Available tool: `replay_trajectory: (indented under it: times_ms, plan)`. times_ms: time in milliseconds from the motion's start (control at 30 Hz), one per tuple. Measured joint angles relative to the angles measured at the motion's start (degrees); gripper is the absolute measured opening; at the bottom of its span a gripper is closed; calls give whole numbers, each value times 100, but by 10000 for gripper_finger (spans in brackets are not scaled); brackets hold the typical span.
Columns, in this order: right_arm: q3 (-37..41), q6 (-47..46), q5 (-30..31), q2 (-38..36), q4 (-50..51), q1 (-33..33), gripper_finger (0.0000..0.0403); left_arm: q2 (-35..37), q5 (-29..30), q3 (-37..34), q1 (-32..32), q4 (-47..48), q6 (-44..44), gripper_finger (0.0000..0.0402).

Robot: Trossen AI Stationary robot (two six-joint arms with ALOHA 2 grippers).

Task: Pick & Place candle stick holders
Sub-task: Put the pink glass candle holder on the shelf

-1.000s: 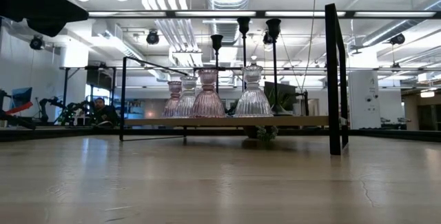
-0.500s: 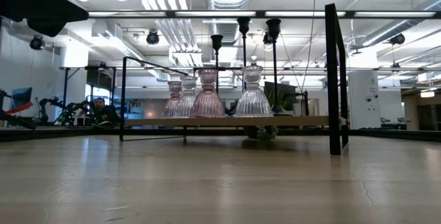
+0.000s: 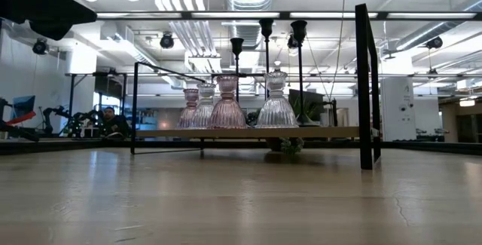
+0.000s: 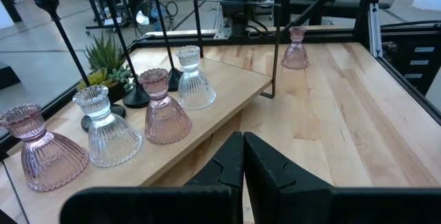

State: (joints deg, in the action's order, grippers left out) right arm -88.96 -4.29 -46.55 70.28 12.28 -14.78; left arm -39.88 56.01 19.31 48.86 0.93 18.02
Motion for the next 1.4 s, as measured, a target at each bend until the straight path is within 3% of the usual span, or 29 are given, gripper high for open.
replay_trajectory:
  times_ms: [200, 333, 467, 633, 800, 1100, 1267, 1400]
  plan:
    - [-887, 275, 296, 1241, 1307, 443, 8, 0, 0, 0, 0, 0, 0, 14]
    - [-1430, 622, 1701, 1839, 2890, 1035, 8, -2, 0, 0, 0, 2, -2, 14]
    - [-1979, 580, 3290, 2139, 3703, 1873, 8, -1, 0, 0, 0, 4, -2, 14]
    - [-2730, -577, 4429, 2258, 4800, 2935, 8, -2, 0, 0, 0, 2, -1, 14]
    - [-3031, -2461, 5391, 2210, 6234, 3824, 8, -2, 0, 0, 0, 2, -2, 14]
    - [-2776, -5463, 5705, 2081, 7450, 5130, 8, -2, 0, 0, -2, 4, -2, 14]
    - [-2249, -7129, 5674, 2085, 7781, 5601, 8, -2, 0, 0, 0, 2, -2, 14]
    - [-1613, -7783, 5337, 2073, 7755, 5853, 9, -2, 0, 0, -2, 3, -2, 14]
